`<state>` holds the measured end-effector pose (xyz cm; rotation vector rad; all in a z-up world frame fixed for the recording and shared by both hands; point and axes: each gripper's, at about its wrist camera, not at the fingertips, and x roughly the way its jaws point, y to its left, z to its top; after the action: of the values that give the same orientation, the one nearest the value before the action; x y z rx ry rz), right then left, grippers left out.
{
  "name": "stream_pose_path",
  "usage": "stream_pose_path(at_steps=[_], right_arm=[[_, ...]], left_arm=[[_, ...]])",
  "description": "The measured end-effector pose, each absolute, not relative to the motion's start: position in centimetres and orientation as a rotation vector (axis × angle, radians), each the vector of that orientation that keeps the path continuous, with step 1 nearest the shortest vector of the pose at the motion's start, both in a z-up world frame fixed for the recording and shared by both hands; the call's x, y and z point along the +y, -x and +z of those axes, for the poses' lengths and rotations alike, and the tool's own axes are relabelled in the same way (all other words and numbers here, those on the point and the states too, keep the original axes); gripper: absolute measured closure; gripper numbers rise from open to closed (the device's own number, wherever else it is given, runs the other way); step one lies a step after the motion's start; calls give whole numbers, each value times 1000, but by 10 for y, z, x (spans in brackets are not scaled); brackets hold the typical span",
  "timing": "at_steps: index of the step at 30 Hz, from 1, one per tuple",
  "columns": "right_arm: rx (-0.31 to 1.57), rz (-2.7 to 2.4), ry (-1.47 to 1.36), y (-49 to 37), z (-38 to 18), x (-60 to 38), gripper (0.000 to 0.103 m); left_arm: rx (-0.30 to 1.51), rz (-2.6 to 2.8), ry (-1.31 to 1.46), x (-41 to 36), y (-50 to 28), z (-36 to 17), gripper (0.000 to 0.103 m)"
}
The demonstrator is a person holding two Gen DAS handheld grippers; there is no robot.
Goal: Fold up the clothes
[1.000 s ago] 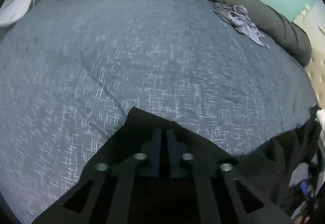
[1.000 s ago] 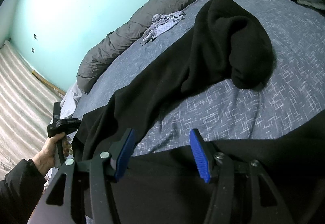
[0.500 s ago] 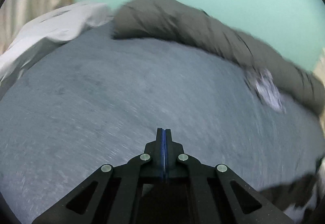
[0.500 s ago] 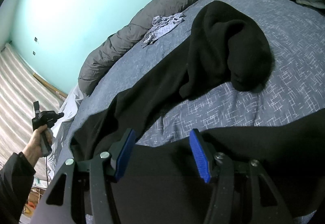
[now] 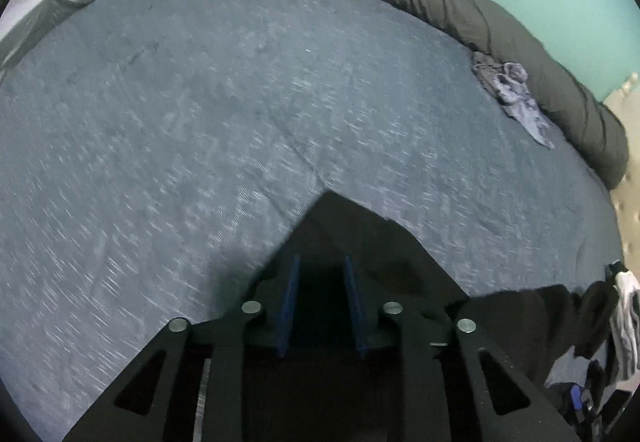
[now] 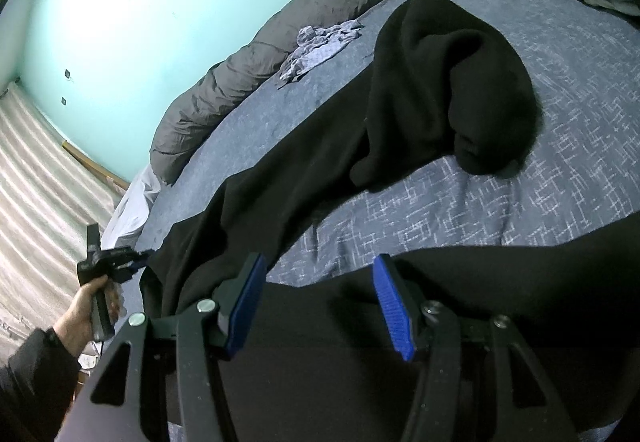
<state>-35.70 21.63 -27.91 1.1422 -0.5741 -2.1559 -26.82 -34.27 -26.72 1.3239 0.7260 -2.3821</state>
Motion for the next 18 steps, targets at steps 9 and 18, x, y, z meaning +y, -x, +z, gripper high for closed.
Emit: stream_pose_path(at_steps=[9,18], right_arm=[[-619,-2215,-1152,364,-277,240,46],[-624,-2339,-1202,370,-269,278,46]], left_arm=[[685,-2541,-1175,-277,221,-254,45],[764,-2618,-1061,-221,163,-265,31]])
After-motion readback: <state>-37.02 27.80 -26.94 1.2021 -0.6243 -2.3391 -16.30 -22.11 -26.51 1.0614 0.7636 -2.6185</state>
